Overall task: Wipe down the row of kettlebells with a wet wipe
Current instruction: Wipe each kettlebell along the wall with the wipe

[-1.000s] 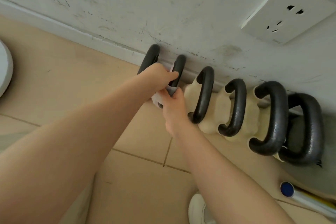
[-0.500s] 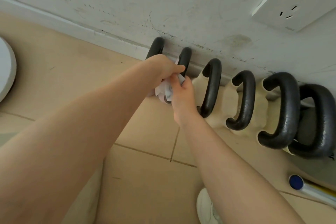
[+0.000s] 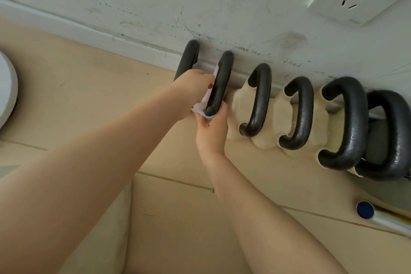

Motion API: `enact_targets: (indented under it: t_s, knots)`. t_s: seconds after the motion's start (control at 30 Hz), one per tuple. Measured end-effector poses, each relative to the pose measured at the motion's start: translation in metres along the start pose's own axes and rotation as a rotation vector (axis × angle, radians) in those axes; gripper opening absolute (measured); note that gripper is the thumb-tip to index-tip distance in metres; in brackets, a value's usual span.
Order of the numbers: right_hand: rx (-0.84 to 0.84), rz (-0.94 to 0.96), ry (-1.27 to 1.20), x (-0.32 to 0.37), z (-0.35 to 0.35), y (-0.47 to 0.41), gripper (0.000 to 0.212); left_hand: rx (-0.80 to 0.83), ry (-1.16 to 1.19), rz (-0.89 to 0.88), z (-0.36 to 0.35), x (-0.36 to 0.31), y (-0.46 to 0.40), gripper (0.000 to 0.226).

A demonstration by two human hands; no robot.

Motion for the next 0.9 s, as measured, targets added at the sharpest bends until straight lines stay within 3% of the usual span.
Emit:
enact_targets:
  t_s: [0.1, 0.3, 0.43, 0.6, 0.73, 0.83, 0.9]
  knots:
    - [-0.014, -0.069, -0.192, 0.014, -0.003, -0.005, 0.051, -0.008, 0.192, -0.017, 0.002, 0.003, 0.0, 0.024]
    - [-0.028, -0.338, -0.278, 0.072, 0.016, -0.045, 0.034, 0.032, 0.446, -0.126, 0.004, 0.008, 0.001, 0.034]
    - [0.027, -0.456, -0.067, 0.102, 0.032, -0.073, 0.038, 0.003, 0.334, -0.119, 0.006, 0.009, 0.002, 0.038]
    - [0.199, -0.445, 0.023, 0.082, 0.033, -0.045, 0.036, 0.012, 0.267, -0.089, 0.005, 0.009, 0.005, 0.026]
    - [0.17, -0.408, 0.089, 0.097, 0.037, -0.07, 0.037, 0.0, 0.248, -0.095, 0.001, 0.006, 0.005, 0.024]
    - [0.131, -0.415, 0.02, 0.107, 0.037, -0.088, 0.034, 0.078, -0.008, -0.081, -0.005, 0.003, 0.004, 0.019]
    - [0.153, -0.448, 0.058, 0.104, 0.038, -0.085, 0.034, 0.103, -0.179, -0.096, -0.009, 0.001, 0.004, 0.029]
Point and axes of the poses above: each hand's wrist, its own y-axis away from the middle knuckle, its own z-axis out of the back of the hand, x = y × z, the point moved 2 cm from there along -y, towards the middle knuckle, and after that the axes turned 12 degrees about x, right-handed, at the moved point
